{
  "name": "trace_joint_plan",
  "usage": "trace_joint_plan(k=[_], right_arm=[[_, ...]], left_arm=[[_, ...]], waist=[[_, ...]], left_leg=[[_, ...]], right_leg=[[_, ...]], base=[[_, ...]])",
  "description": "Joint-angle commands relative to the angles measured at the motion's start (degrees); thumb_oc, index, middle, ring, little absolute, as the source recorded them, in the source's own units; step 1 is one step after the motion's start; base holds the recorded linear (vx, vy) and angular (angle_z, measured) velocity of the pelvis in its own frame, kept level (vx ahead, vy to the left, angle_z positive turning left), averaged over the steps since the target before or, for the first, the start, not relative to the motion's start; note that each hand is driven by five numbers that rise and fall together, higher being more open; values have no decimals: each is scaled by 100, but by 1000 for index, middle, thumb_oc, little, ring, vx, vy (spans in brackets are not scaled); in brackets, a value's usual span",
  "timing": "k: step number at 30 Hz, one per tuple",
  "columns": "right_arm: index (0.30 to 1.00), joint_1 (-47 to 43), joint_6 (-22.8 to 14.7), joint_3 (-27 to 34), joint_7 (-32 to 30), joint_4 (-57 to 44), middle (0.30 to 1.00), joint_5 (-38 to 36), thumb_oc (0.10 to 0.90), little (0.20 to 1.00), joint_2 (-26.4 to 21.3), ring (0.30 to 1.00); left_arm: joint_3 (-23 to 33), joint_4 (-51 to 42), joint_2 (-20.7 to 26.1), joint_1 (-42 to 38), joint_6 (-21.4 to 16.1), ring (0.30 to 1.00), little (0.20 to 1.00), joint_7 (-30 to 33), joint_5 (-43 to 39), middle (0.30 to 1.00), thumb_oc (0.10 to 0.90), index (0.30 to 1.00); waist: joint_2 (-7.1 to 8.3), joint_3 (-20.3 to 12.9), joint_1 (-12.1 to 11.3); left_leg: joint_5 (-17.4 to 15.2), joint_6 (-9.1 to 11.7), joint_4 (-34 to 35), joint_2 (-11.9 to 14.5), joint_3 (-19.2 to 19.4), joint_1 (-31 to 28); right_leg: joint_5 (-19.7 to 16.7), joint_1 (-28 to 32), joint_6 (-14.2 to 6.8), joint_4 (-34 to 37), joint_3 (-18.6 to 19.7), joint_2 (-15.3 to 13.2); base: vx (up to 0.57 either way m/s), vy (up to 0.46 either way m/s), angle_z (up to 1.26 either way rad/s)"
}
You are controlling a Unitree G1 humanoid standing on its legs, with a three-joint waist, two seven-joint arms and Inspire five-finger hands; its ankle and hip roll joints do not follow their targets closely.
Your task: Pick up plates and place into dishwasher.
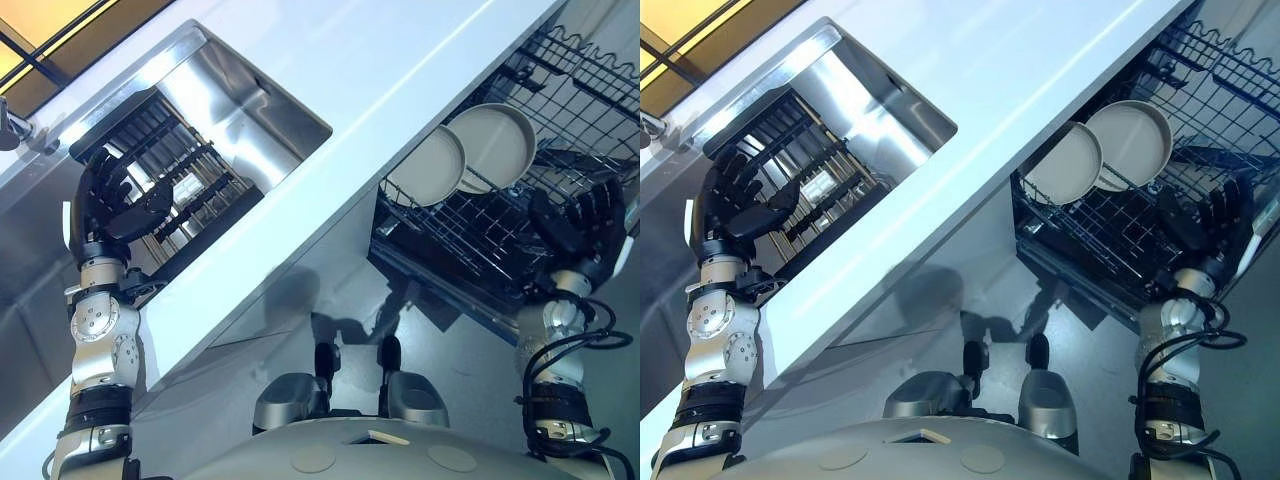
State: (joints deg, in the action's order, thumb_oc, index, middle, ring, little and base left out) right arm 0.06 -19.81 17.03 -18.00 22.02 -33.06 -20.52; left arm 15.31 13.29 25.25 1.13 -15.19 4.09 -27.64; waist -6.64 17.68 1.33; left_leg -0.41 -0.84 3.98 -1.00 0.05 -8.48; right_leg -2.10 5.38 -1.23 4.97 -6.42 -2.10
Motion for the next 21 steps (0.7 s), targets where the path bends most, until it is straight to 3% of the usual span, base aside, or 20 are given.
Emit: trace_joint_plan(k=[1, 9, 16, 19, 21], right_arm=[[900, -126, -368, 174, 487, 137, 900, -320, 800, 900, -304, 900], [900, -461, -128, 103, 830, 1083, 900, -648, 800, 900, -698, 900], [900, -855, 190, -165, 1021, 1511, 900, -469, 800, 900, -1057, 900], [900, -1009, 287, -324, 1335, 1561, 900, -618, 800, 900, -1088, 900], [900, -1144, 491, -427, 1868, 1553, 900, -1091, 800, 900, -1087, 900]], left_arm=[[-273, 501, 54, -115, -299, 900, 900, -67, -246, 900, 800, 900], [-478, 708, 124, -434, -244, 900, 900, -91, -436, 900, 800, 900], [-630, 708, 162, -708, -268, 900, 900, -54, -550, 900, 800, 900], [-696, 692, 193, -821, -320, 900, 900, -12, -607, 900, 800, 900], [-733, 637, 236, -894, -326, 900, 900, 31, -657, 900, 800, 900]], waist=[[224, -562, 54], [97, -457, 8], [-53, -77, -68], [-98, 121, -112], [-130, 260, -150]], left_leg=[[-227, 29, -223, -184, 65, 531], [-251, 128, -430, -194, 23, 594], [-273, 225, -947, -186, -68, 1043], [-282, 222, -1153, -171, -103, 1292], [-269, 208, -1276, -172, -150, 1491]], right_leg=[[1157, -518, -42, -1252, -126, 227], [1227, -508, 14, -1381, -234, 144], [1387, -890, 146, -1908, -337, 35], [1468, -1171, 205, -2241, -378, -11], [1507, -1429, 247, -2490, -407, -34]], base=[[-3, -63, -10], [2, -40, -5], [-64, -23, 12], [-91, -24, 2], [-104, 1, -1]])
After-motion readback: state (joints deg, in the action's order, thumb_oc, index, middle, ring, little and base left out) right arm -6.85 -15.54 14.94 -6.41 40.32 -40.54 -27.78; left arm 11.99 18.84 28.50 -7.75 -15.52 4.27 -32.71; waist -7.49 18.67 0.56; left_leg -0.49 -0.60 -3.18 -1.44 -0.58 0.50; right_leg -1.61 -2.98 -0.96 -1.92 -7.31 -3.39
